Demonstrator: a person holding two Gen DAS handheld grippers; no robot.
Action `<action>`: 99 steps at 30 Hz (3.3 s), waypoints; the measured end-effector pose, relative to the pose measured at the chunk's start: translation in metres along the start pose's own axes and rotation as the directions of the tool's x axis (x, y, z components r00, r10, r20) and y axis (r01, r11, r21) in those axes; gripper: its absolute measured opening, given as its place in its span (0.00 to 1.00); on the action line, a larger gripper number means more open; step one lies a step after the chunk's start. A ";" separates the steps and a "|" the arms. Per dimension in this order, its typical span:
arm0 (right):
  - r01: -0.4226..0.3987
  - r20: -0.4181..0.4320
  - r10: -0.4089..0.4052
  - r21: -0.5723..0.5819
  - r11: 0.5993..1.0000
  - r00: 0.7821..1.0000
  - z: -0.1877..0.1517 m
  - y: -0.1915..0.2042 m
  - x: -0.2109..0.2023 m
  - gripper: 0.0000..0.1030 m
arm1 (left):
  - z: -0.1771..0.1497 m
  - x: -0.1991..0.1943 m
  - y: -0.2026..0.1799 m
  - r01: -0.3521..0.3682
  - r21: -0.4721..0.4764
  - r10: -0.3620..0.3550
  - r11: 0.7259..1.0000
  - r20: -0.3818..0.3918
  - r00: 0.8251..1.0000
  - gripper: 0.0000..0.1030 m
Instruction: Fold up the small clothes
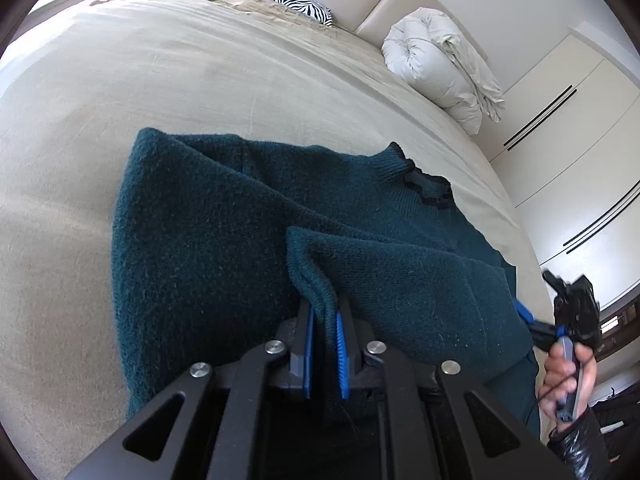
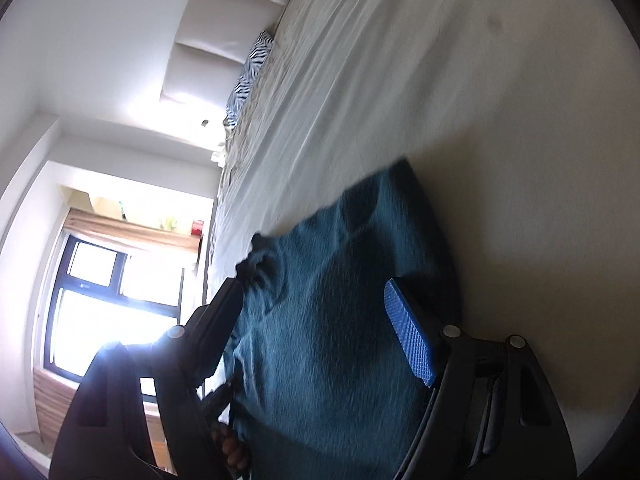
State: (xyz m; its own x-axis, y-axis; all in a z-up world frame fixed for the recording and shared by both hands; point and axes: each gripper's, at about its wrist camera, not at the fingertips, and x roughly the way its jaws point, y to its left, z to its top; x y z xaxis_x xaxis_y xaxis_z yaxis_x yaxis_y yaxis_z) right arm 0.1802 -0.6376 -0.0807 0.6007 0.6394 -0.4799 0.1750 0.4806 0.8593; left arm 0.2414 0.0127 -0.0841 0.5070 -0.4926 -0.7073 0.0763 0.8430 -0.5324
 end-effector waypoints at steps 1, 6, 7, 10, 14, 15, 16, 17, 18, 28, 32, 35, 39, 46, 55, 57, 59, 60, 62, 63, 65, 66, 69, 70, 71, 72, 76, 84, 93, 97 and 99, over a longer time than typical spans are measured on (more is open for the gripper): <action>0.001 -0.013 -0.001 -0.011 1.000 1.000 -0.008 0.001 -0.005 0.71 | 0.000 0.000 0.001 0.002 0.002 -0.002 1.000 0.001 1.000 0.12; -0.001 -0.026 0.000 -0.023 1.000 1.000 -0.036 0.000 -0.024 0.71 | -0.002 -0.002 0.002 0.011 -0.001 -0.011 1.000 0.007 1.000 0.12; 0.009 -0.026 -0.010 -0.026 1.000 1.000 -0.042 -0.001 -0.030 0.71 | -0.002 -0.002 0.002 0.012 0.002 -0.012 1.000 0.010 1.000 0.12; 0.015 -0.020 -0.015 -0.023 1.000 1.000 -0.055 -0.003 -0.042 0.71 | -0.003 -0.005 0.003 0.007 0.001 -0.007 1.000 0.011 1.000 0.13; -0.014 0.013 0.015 -0.018 1.000 1.000 -0.074 0.002 -0.066 0.71 | -0.009 -0.025 -0.003 -0.009 -0.012 0.009 1.000 0.016 1.000 0.35; -0.029 0.018 0.030 -0.023 0.999 0.999 -0.081 0.004 -0.068 0.71 | -0.011 -0.032 -0.005 -0.014 -0.006 0.014 1.000 0.025 1.000 0.48; -0.024 0.010 0.025 -0.030 0.999 1.000 -0.088 0.003 -0.069 0.72 | -0.016 -0.042 -0.008 -0.027 0.005 0.027 1.000 0.042 0.999 0.56; -0.004 -0.005 0.003 -0.032 0.999 1.000 -0.092 0.003 -0.064 0.73 | -0.022 -0.053 -0.010 -0.046 0.016 0.045 0.999 0.062 0.997 0.68; 0.029 -0.028 -0.030 -0.033 0.999 0.999 -0.098 0.000 -0.060 0.73 | -0.028 -0.062 -0.010 -0.054 0.017 0.053 0.998 0.074 0.996 0.71; 0.093 0.054 -0.087 -0.129 0.987 0.995 -0.170 0.028 -0.124 0.73 | -0.123 -0.160 0.015 -0.064 -0.034 0.066 0.997 0.066 0.996 0.72; 0.148 0.064 -0.137 -0.198 0.969 0.988 -0.214 0.035 -0.153 0.73 | -0.171 -0.176 0.023 -0.050 -0.064 0.051 0.997 0.006 0.999 0.72; 0.173 0.074 -0.161 -0.211 0.962 0.984 -0.247 0.033 -0.172 0.73 | -0.204 -0.184 0.025 -0.048 -0.080 0.046 0.996 -0.025 0.999 0.71; 0.200 0.093 -0.184 -0.209 0.957 0.979 -0.273 0.027 -0.197 0.73 | -0.224 -0.200 0.015 -0.056 -0.051 0.054 0.997 -0.025 0.998 0.71; 0.278 0.149 -0.249 -0.222 0.934 0.957 -0.295 0.019 -0.248 0.73 | -0.246 -0.206 0.011 -0.075 -0.028 0.072 0.997 -0.075 0.995 0.66; 0.407 0.116 -0.391 -0.204 0.890 0.913 -0.300 -0.006 -0.264 0.73 | -0.266 -0.210 0.007 -0.096 0.000 0.095 0.995 -0.149 0.984 0.66; 0.428 0.100 -0.416 -0.199 0.881 0.904 -0.301 -0.011 -0.269 0.73 | -0.268 -0.210 0.006 -0.096 -0.001 0.094 0.995 -0.166 0.982 0.66; 0.447 0.075 -0.441 -0.203 0.871 0.894 -0.302 -0.017 -0.272 0.73 | -0.272 -0.211 0.006 -0.096 -0.004 0.094 0.995 -0.181 0.979 0.66; 0.447 0.060 -0.444 -0.205 0.871 0.894 -0.303 -0.020 -0.272 0.72 | -0.273 -0.210 0.006 -0.097 -0.005 0.094 0.995 -0.187 0.978 0.66; 0.449 0.044 -0.450 -0.203 0.870 0.892 -0.303 -0.025 -0.271 0.72 | -0.274 -0.210 0.006 -0.098 -0.012 0.093 0.995 -0.198 0.976 0.67; 0.450 0.039 -0.452 -0.204 0.869 0.891 -0.303 -0.026 -0.270 0.72 | -0.274 -0.209 0.007 -0.098 -0.018 0.093 0.995 -0.202 0.975 0.67; 0.444 0.033 -0.448 -0.206 0.872 0.894 -0.303 -0.024 -0.265 0.72 | -0.274 -0.208 0.010 -0.089 -0.040 0.079 0.995 -0.212 0.974 0.69; 0.439 0.028 -0.443 -0.207 0.874 0.896 -0.304 -0.023 -0.264 0.72 | -0.274 -0.208 0.011 -0.084 -0.049 0.072 0.995 -0.216 0.974 0.71; 0.433 0.017 -0.441 -0.221 0.874 0.897 -0.306 -0.021 -0.261 0.71 | -0.273 -0.208 0.010 -0.081 -0.053 0.067 0.995 -0.230 0.971 0.72; 0.432 0.013 -0.441 -0.224 0.874 0.898 -0.307 -0.021 -0.260 0.70 | -0.274 -0.207 0.009 -0.083 -0.045 0.071 0.996 -0.234 0.970 0.72; 0.432 0.010 -0.441 -0.226 0.873 0.897 -0.308 -0.021 -0.260 0.70 | -0.274 -0.207 0.007 -0.085 -0.038 0.074 0.996 -0.237 0.969 0.72; 0.432 0.009 -0.442 -0.226 0.873 0.897 -0.308 -0.021 -0.260 0.69 | -0.274 -0.206 0.006 -0.088 -0.029 0.078 0.996 -0.240 0.968 0.72; 0.438 0.001 -0.448 -0.220 0.872 0.894 -0.307 -0.023 -0.259 0.60 | -0.274 -0.204 0.001 -0.096 0.005 0.094 0.995 -0.255 0.963 0.70; 0.438 -0.006 -0.450 -0.216 0.873 0.893 -0.308 -0.026 -0.258 0.54 | -0.275 -0.207 0.012 -0.121 -0.005 0.115 0.993 -0.271 0.956 0.32; 0.434 -0.026 -0.451 -0.226 0.872 0.892 -0.308 -0.025 -0.255 0.47 | -0.275 -0.208 0.017 -0.114 -0.030 0.101 0.993 -0.285 0.953 0.29; 0.425 -0.033 -0.442 -0.215 0.879 0.897 -0.307 -0.026 -0.256 0.47 | -0.273 -0.210 0.022 -0.104 -0.047 0.087 0.993 -0.285 0.955 0.25; 0.425 -0.037 -0.442 -0.216 0.879 0.896 -0.307 -0.027 -0.256 0.47 | -0.274 -0.210 0.024 -0.108 -0.045 0.091 0.993 -0.284 0.954 0.22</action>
State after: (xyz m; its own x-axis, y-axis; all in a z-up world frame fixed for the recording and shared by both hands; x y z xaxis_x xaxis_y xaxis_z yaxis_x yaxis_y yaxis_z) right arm -0.2179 -0.6301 -0.0348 0.4323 0.3822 -0.8167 0.2410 0.8238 0.5131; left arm -0.0981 0.0773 -0.0756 0.2468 -0.4547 -0.8558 -0.0180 0.8808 -0.4731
